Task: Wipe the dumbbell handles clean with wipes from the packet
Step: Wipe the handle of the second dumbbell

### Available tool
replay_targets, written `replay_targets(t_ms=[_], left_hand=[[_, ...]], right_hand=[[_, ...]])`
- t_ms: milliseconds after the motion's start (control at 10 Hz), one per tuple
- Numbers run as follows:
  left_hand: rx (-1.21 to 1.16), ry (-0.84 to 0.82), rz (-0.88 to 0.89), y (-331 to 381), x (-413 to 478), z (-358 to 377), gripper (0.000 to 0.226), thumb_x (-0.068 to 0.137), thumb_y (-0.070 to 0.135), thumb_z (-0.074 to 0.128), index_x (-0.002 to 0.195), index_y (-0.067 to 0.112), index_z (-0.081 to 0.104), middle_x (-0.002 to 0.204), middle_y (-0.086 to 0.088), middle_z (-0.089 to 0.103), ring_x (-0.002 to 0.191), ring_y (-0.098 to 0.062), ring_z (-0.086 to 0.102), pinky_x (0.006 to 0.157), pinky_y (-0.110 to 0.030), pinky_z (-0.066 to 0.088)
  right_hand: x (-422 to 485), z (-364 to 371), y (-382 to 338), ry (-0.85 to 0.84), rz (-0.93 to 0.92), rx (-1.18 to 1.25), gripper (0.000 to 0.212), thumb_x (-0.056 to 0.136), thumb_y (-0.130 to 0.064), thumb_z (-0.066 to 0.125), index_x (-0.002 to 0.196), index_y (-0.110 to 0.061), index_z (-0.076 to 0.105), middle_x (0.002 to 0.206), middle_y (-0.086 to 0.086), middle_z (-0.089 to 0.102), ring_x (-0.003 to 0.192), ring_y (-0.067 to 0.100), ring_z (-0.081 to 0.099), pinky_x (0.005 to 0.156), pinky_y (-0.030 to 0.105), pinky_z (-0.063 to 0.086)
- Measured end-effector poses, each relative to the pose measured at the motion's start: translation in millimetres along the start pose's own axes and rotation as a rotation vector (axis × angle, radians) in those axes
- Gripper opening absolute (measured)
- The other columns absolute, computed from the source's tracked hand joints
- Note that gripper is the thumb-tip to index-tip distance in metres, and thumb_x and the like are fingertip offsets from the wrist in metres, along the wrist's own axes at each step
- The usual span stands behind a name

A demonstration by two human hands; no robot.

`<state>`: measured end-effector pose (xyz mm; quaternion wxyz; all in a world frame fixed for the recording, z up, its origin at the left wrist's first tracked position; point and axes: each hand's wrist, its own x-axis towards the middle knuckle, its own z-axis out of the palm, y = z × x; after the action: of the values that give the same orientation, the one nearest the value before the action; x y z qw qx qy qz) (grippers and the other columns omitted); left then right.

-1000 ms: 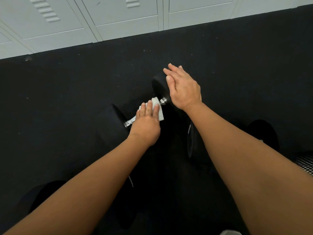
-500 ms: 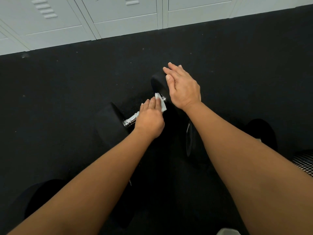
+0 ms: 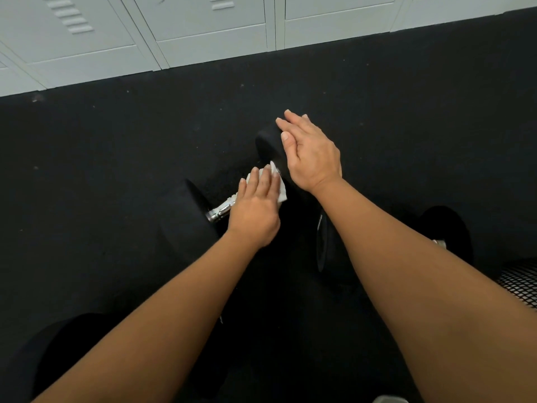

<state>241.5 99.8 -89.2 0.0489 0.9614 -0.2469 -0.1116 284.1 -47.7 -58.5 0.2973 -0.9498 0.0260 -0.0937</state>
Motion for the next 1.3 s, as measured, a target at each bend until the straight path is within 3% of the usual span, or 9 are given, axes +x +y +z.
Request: replay_targets(t_ms=[100,200,300,500,700,1000,1200,1300], left_hand=[[0.084,-0.025,0.005,2.1,-4.5,7.8,0.060,0.101,0.033,0.023,0.151,0.008,0.001,0.159,-0.012,-0.007,0.145,-0.033,-0.010,0.118,-0.048,0.000],[0.045,-0.014,-0.040,6.9,4.2,3.6,0.058,0.102,0.036,0.018,0.150,0.007,0.004,0.159,-0.012,-0.003,0.146,-0.031,-0.007,0.118,-0.046,0.001],[0.019,-0.010,-0.058,13.2,6.1,1.7,0.058,0.102,0.035,0.016,0.150,0.005,0.004,0.159,-0.014,-0.002,0.146,-0.031,-0.008,0.118,-0.044,-0.001],[0.201,-0.094,-0.003,7.4,-17.3,8.7,0.063,0.098,0.032,0.022,0.150,0.006,-0.003,0.157,-0.008,-0.020,0.143,-0.032,-0.020,0.117,-0.045,-0.005],[0.215,-0.154,-0.067,7.4,-21.3,-2.2,0.061,0.099,0.028,0.023,0.151,0.007,0.000,0.156,-0.011,-0.023,0.142,-0.036,-0.019,0.116,-0.045,-0.005],[0.004,-0.149,-0.037,-5.5,-4.6,-13.4,0.062,0.100,0.028,0.034,0.152,0.016,0.003,0.159,-0.013,-0.009,0.145,-0.034,-0.007,0.117,-0.043,0.000],[-0.109,-0.058,-0.111,-7.5,6.5,-7.5,0.058,0.102,0.037,0.025,0.151,0.010,0.008,0.159,-0.012,0.010,0.146,-0.028,0.012,0.118,-0.040,0.009],[-0.045,-0.021,-0.112,-3.0,3.6,0.6,0.058,0.102,0.037,0.025,0.151,0.010,0.008,0.158,-0.014,0.012,0.145,-0.029,0.015,0.118,-0.042,0.011]], right_hand=[[0.2,-0.2,-0.9,-0.005,-0.003,-0.008,0.039,0.102,-0.034,0.031,0.136,-0.029,0.049,0.148,-0.012,0.039,0.141,0.015,0.028,0.107,0.033,0.033],[1.2,0.0,-2.5,-0.016,0.006,-0.014,0.040,0.102,-0.034,0.030,0.137,-0.030,0.049,0.149,-0.012,0.038,0.142,0.014,0.026,0.108,0.032,0.032],[2.9,-1.2,-3.6,-0.036,0.009,-0.038,0.041,0.102,-0.035,0.029,0.138,-0.030,0.047,0.149,-0.012,0.037,0.142,0.014,0.025,0.109,0.032,0.030],[-0.9,-2.3,-1.4,-0.021,0.006,0.001,0.040,0.102,-0.034,0.030,0.137,-0.030,0.048,0.149,-0.012,0.038,0.142,0.014,0.026,0.108,0.033,0.032],[-2.4,-0.6,-0.2,-0.005,0.002,0.012,0.039,0.101,-0.035,0.031,0.136,-0.030,0.050,0.148,-0.013,0.039,0.142,0.014,0.027,0.106,0.033,0.034],[1.5,-1.7,-3.5,-0.030,0.021,-0.013,0.039,0.102,-0.036,0.030,0.137,-0.032,0.048,0.149,-0.015,0.037,0.142,0.012,0.026,0.107,0.032,0.032],[1.4,-1.7,-3.3,-0.024,0.023,-0.002,0.039,0.102,-0.036,0.030,0.136,-0.033,0.048,0.148,-0.016,0.037,0.142,0.012,0.026,0.106,0.031,0.033],[-2.8,-1.4,-0.2,0.003,0.010,0.005,0.039,0.101,-0.035,0.031,0.136,-0.032,0.049,0.148,-0.015,0.039,0.141,0.012,0.028,0.104,0.032,0.036]])
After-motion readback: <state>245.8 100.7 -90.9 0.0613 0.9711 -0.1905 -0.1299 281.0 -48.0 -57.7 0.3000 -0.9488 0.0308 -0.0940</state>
